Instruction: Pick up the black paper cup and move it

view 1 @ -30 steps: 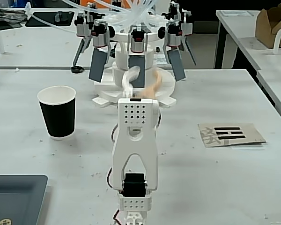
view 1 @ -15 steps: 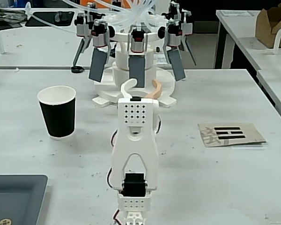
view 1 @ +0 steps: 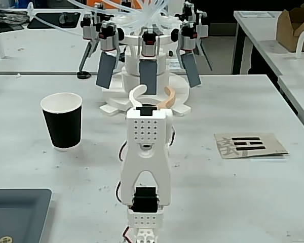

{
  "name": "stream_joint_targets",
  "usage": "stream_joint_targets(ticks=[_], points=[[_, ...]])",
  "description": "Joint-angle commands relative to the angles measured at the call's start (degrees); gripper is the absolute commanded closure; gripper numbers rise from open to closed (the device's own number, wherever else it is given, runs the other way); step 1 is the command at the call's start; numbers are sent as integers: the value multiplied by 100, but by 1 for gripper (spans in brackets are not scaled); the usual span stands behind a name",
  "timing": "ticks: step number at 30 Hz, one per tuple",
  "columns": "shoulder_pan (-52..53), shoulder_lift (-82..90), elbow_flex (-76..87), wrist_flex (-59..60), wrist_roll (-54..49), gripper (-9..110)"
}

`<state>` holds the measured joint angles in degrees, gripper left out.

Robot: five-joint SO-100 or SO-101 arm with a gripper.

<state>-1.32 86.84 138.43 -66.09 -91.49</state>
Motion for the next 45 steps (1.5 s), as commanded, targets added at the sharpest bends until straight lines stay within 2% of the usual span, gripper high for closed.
stream_joint_targets(ticks=[1,27,36,45], points=[[-44,483,141,-149,88,87],[-817,2171,2496,-519,457,66],[-1081,2821,3410,-606,475,63],[-1538,2865,3507,-615,404,60]])
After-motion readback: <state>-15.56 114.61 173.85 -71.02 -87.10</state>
